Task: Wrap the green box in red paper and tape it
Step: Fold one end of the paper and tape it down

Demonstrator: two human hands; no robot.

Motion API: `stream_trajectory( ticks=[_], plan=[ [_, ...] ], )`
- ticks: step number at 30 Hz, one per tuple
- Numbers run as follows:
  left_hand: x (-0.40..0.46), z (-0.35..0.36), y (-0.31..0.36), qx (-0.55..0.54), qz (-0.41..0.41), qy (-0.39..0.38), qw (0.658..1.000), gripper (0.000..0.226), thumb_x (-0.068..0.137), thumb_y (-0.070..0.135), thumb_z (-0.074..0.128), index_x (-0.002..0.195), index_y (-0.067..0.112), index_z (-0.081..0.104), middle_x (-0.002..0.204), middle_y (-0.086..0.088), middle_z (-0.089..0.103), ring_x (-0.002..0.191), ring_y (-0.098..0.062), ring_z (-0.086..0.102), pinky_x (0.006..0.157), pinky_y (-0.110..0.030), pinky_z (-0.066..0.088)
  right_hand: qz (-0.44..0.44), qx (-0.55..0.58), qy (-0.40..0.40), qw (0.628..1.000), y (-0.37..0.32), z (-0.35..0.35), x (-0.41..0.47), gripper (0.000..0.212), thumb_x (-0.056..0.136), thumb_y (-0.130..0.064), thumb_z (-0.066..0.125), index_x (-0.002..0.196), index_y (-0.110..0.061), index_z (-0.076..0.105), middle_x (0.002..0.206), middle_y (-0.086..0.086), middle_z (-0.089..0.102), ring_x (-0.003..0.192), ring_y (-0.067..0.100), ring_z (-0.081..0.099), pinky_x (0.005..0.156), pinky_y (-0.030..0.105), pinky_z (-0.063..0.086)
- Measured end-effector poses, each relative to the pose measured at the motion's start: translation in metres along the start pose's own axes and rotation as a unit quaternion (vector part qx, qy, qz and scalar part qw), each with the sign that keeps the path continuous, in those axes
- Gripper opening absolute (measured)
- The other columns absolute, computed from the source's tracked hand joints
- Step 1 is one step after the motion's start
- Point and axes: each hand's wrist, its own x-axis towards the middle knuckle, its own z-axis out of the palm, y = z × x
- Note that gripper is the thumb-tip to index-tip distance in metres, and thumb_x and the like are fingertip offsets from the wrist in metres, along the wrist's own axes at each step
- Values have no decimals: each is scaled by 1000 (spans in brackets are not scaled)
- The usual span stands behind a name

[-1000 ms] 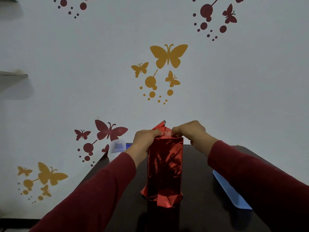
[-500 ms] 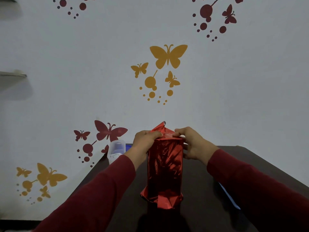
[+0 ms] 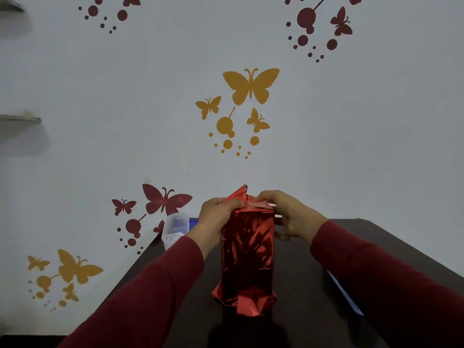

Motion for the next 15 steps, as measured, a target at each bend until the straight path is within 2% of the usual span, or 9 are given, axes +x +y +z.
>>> stream_trajectory(
  ticks=[3, 7, 9, 11, 13, 15],
  plan=[
    [2, 1, -2, 5, 0, 2, 1000, 10, 83, 8, 80, 86, 10, 70, 72, -6, 73, 53, -12, 68, 48, -20, 52, -10, -3, -4, 1000, 2, -4, -3, 32, 65, -26, 79, 96, -25, 73, 94, -8, 73, 98, 16, 66, 88, 44, 41],
    [5, 1, -3, 17, 9, 5, 1000, 10, 83, 9, 80, 89, 10, 72, 78, -7, 74, 60, -16, 69, 56, -24, 55, -24, -27, 15, 999, 0, 2, -5, 34, 70, -33, 83, 101, -24, 73, 92, -7, 74, 92, 13, 66, 91, 43, 41],
    [8, -1, -5, 25, 9, 9, 1000, 20, 82, 13, 83, 99, 8, 74, 83, -8, 76, 66, -18, 71, 61, -26, 57, -33, -41, 22, 998, -1, 4, -2, 40, 71, -37, 83, 107, -22, 72, 96, -4, 75, 91, 15, 68, 93, 44, 45],
    [10, -3, -8, 26, 17, 19, 999, 42, 78, 22, 87, 114, 7, 72, 97, -9, 77, 83, -21, 74, 76, -33, 61, -44, -33, 16, 998, 0, 1, -1, 49, 73, -44, 83, 115, -22, 70, 106, -1, 74, 97, 18, 68, 95, 46, 48],
    [8, -2, -11, 68, 55, 66, 994, 64, 77, 35, 88, 131, 12, 64, 121, -4, 72, 109, -21, 69, 100, -38, 55, -53, 12, 16, 998, 5, -10, 1, 57, 77, -49, 82, 123, -21, 65, 120, 1, 68, 110, 22, 64, 93, 46, 48],
    [-3, -1, -12, 145, 158, 134, 968, 62, 84, 41, 81, 137, 20, 58, 135, 6, 62, 127, -16, 57, 109, -34, 43, -82, 38, 44, 995, 13, -25, -1, 48, 85, -43, 78, 125, -18, 64, 125, 2, 64, 115, 22, 62, 89, 42, 47]
  ],
)
